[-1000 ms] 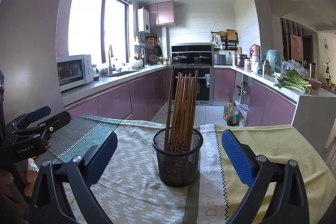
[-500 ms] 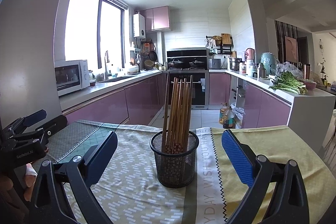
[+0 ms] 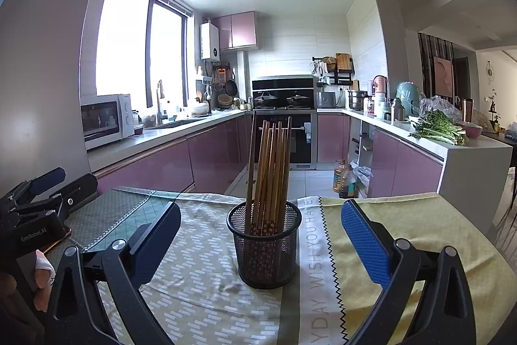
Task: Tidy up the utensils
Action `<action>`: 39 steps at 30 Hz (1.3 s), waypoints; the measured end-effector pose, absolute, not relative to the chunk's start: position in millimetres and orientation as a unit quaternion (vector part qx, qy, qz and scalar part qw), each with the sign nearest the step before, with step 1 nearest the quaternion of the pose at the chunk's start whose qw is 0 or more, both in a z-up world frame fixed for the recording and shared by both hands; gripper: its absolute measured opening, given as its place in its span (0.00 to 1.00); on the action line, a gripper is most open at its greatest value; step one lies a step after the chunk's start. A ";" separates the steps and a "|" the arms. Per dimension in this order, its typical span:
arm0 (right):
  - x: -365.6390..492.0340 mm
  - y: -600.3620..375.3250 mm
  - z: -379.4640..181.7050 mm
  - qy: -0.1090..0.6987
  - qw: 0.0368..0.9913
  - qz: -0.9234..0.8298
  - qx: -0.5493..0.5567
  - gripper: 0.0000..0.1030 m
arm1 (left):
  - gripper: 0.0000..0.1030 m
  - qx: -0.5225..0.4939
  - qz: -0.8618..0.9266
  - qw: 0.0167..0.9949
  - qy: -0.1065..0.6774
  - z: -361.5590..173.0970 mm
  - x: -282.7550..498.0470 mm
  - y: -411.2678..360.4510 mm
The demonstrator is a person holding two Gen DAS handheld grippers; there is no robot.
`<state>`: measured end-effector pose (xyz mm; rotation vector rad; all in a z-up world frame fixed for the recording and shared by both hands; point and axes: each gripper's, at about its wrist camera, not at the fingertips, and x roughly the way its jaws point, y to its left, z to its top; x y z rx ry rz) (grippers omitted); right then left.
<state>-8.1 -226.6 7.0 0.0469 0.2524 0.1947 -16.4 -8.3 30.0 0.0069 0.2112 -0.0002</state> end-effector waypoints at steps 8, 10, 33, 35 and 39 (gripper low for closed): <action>-9.1 -226.1 6.6 0.125 0.987 0.100 0.022 0.93 | 0.95 0.003 0.001 0.995 0.104 31.6 -16.3 -6.0; -9.2 -226.4 6.6 0.126 0.987 0.100 0.024 0.93 | 0.95 0.003 0.002 0.995 0.103 31.9 -16.8 -6.1; -10.2 -221.7 7.2 0.123 0.988 0.096 0.021 0.93 | 0.95 0.000 0.005 0.995 0.100 33.3 -19.9 -7.4; -10.0 -220.7 7.1 0.123 0.988 0.096 0.020 0.93 | 0.95 0.001 0.004 0.995 0.100 33.1 -19.5 -7.1; -10.0 -220.8 6.8 0.124 0.987 0.097 0.020 0.93 | 0.95 0.001 0.004 0.995 0.100 33.0 -19.6 -7.2</action>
